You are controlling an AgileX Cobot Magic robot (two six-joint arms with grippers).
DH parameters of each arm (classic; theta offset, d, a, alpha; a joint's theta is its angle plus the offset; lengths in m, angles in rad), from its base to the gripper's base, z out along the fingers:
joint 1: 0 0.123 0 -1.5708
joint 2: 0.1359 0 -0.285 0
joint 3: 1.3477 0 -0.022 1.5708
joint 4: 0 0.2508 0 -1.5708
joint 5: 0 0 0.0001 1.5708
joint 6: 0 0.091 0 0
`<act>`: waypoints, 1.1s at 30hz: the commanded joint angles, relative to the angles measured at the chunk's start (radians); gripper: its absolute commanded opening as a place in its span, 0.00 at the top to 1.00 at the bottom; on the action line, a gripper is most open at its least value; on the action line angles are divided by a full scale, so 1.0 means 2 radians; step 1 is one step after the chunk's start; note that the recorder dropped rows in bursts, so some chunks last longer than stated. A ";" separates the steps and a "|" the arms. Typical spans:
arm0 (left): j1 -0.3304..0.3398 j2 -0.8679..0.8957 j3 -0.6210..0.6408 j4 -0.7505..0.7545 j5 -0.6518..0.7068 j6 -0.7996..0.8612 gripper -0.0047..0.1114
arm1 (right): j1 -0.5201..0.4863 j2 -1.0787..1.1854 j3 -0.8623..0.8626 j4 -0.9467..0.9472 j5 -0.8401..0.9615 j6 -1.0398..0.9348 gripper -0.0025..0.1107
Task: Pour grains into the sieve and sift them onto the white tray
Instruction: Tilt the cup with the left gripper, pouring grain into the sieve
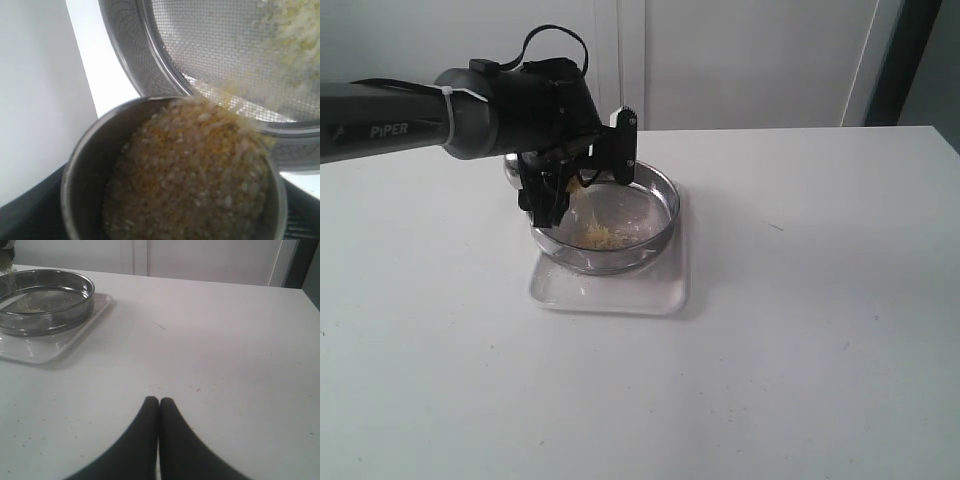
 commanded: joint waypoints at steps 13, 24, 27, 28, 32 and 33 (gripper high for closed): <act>-0.002 -0.004 -0.005 0.049 -0.013 0.063 0.96 | 0.002 -0.002 0.001 0.002 -0.004 0.003 0.98; -0.002 -0.004 -0.005 0.090 -0.029 0.065 0.96 | 0.002 -0.002 0.001 0.002 -0.004 0.003 0.98; -0.002 -0.004 -0.005 0.092 -0.037 0.065 0.96 | 0.002 -0.002 0.001 0.002 -0.004 0.003 0.98; -0.002 -0.004 -0.005 0.095 -0.041 0.065 0.96 | 0.002 -0.002 0.001 0.002 -0.004 0.003 0.98; -0.002 -0.004 -0.005 0.123 -0.052 0.065 0.96 | 0.002 -0.002 0.001 0.002 -0.004 0.003 0.98; -0.002 -0.004 -0.005 0.131 -0.052 0.065 0.96 | 0.002 -0.002 0.001 0.002 -0.004 0.003 0.98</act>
